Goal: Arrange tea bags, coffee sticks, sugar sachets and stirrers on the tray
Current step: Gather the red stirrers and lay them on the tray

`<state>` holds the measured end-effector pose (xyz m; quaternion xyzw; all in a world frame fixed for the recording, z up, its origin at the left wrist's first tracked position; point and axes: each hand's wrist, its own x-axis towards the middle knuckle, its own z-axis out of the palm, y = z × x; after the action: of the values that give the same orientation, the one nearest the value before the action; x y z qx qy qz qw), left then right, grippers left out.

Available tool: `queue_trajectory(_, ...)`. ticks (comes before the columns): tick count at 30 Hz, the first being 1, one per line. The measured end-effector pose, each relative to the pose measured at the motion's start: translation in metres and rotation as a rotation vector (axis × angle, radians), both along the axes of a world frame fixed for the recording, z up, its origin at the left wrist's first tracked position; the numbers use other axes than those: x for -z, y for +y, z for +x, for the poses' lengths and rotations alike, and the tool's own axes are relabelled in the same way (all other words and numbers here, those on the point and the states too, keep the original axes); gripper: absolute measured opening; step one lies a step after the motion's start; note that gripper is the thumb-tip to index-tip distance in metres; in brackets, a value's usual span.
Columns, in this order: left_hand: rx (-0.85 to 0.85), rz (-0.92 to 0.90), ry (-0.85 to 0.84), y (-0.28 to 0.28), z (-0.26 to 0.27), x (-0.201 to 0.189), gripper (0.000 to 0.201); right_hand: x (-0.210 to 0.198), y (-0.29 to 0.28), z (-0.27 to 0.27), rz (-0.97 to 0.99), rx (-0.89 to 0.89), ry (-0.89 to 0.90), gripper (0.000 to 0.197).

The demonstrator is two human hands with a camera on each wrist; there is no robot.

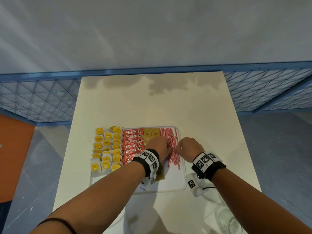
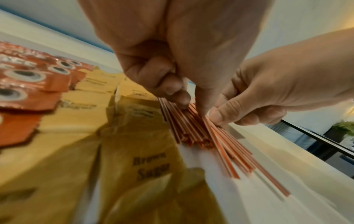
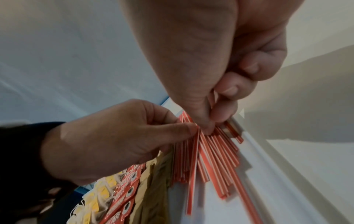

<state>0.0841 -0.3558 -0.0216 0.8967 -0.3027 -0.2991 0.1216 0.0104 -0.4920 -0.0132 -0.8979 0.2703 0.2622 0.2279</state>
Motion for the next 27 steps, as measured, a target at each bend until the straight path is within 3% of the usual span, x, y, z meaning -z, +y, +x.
queue_trajectory(11,-0.105,-0.103,0.062,-0.010,0.010,0.007,0.022,0.008,-0.015,-0.009,0.154,0.048,-0.139,0.015)
queue_trajectory(14,-0.037,-0.096,0.042,0.000,0.011,0.004,0.012,0.003,-0.017,-0.010,0.094,-0.071,-0.128,0.022)
queue_trajectory(16,0.043,-0.071,0.020,0.009,0.009,0.000,0.010,0.000,-0.014,-0.014,0.082,-0.202,-0.105,0.037)
queue_trajectory(19,0.173,-0.042,-0.024,0.018,0.004,-0.002,0.026,0.000,-0.004,-0.023,0.061,-0.351,-0.073,0.070)
queue_trajectory(21,0.220,-0.047,-0.054,0.023,0.000,0.001,0.040,0.004,0.005,-0.028,0.014,-0.450,-0.074,0.079)
queue_trajectory(24,0.234,-0.066,-0.092,0.028,-0.004,0.006,0.043,0.007,0.013,-0.030,-0.035,-0.524,-0.096,0.078)
queue_trajectory(27,0.230,-0.096,-0.094,0.032,-0.004,0.010,0.041,0.003,0.013,-0.028,-0.041,-0.481,-0.128,0.066)
